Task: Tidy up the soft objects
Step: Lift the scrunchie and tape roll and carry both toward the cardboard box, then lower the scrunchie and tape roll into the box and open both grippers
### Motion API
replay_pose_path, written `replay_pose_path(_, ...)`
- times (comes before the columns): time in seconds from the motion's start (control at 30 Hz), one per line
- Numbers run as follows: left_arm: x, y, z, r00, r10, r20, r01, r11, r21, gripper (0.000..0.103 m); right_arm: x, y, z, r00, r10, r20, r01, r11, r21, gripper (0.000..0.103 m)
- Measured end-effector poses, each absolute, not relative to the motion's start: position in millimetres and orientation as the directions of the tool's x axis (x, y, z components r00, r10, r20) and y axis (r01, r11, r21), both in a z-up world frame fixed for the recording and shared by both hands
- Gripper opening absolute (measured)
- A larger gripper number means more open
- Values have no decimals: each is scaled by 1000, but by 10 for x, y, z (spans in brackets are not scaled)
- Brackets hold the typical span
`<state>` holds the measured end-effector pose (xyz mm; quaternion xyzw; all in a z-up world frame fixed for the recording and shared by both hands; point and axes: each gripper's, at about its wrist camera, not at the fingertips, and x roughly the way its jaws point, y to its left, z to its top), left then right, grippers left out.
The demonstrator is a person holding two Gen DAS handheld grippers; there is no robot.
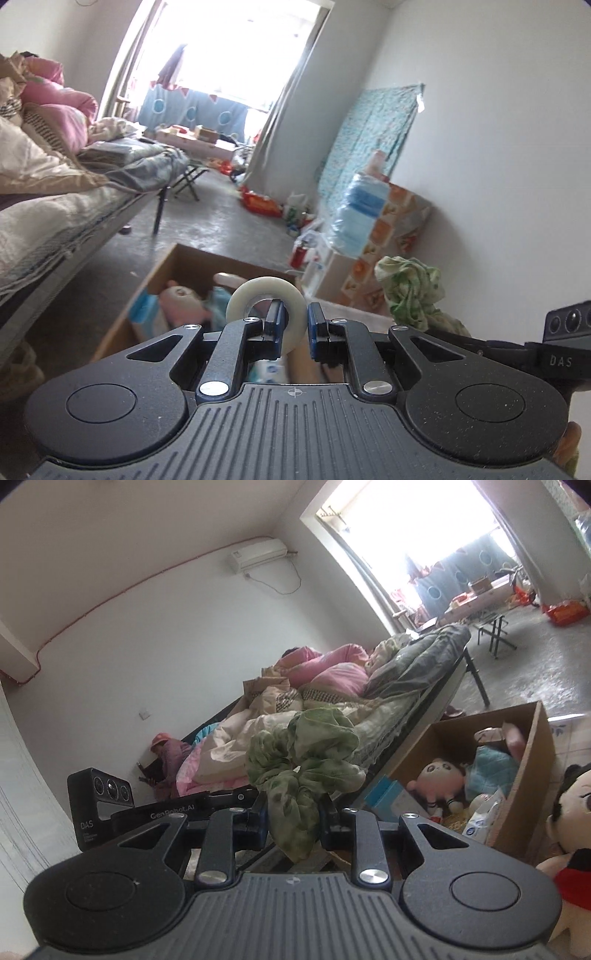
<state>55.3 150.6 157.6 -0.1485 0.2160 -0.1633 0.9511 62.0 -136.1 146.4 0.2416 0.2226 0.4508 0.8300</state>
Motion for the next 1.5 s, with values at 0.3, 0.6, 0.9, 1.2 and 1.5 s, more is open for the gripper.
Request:
replay_pose_path(0.3, 928, 1728, 1124, 804, -355, -478, 203, 918, -341, 12, 1201, -1067, 1012, 424, 834, -352, -493, 539, 683, 28)
replay_pose_path(0.6, 1178, 1583, 934, 740, -370, -561, 263, 928, -266, 12, 1497, -1023, 872, 389, 775, -498, -468, 632, 618, 28)
replay_pose_path(0.9, 1500, 1523, 642, 666, -323, -672, 267, 945, -190, 12, 1845, -673, 711, 276, 756, -593, -513, 638, 574, 28)
replay_pose_path(1.2, 1748, 1576, 414, 587, -215, -781, 271, 961, -60, 12, 2033, -310, 433, 135, 695, -706, -567, 638, 520, 28)
replay_pose_path(1.5, 2066, 1662, 113, 471, -167, -866, 261, 964, -44, 12, 2145, 74, 157, 20, 546, -838, -594, 680, 430, 30)
